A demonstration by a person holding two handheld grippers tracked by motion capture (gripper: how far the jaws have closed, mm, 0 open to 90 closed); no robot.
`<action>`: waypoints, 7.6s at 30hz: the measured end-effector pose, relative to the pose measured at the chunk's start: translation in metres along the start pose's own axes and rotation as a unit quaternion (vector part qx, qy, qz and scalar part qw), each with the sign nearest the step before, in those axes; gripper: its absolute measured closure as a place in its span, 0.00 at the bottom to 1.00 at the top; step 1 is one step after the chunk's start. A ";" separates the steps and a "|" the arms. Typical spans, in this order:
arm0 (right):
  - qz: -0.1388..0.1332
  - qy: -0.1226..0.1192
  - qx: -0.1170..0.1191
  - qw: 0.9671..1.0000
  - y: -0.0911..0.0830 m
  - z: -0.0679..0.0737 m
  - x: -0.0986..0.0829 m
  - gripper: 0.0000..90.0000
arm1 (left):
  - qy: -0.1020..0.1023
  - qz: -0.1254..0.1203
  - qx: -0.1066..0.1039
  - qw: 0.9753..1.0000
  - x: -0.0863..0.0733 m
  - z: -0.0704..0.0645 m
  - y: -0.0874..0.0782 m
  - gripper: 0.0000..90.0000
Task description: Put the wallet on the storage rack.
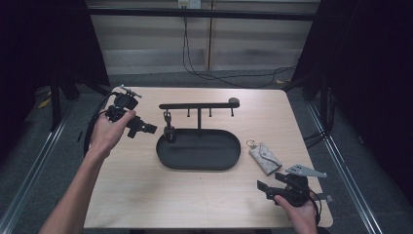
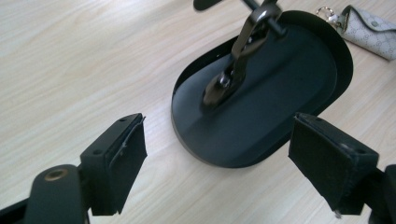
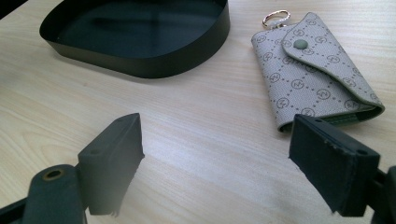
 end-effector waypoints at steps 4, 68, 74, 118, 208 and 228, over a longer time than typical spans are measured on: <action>-0.003 -0.001 -0.001 1.000 -0.001 0.001 0.000 0.19 | -0.012 -0.012 -0.001 1.000 -0.011 0.003 0.000 0.22; 0.006 -0.007 0.007 1.000 -0.001 0.002 0.003 0.23 | -0.019 -0.130 -0.029 0.991 -0.206 -0.013 0.016 0.26; -0.004 0.006 -0.008 1.000 -0.006 -0.008 0.006 0.27 | -0.030 -0.128 -0.042 0.990 -0.208 -0.013 0.018 0.26; 0.161 -0.024 0.007 0.987 0.032 -0.054 0.081 0.29 | -0.029 -0.149 -0.040 0.988 -0.211 -0.012 0.010 0.22; 0.399 -0.039 -0.010 0.916 0.100 -0.068 0.098 0.37 | -0.028 -0.142 -0.052 0.988 -0.210 -0.010 0.011 0.23; 0.381 -0.029 -0.014 0.924 0.083 -0.072 0.116 0.37 | -0.027 -0.129 -0.051 0.990 -0.210 -0.010 0.015 0.23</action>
Point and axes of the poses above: each handheld gripper's, and its own axes: y roughly forward along the jaws, x roughly out of its top, z roughly to its left, the point moved 3 cm from there along y, roughly forward along the jaws, and after that the axes turned 9 degrees about -y, right-handed, at the moved point
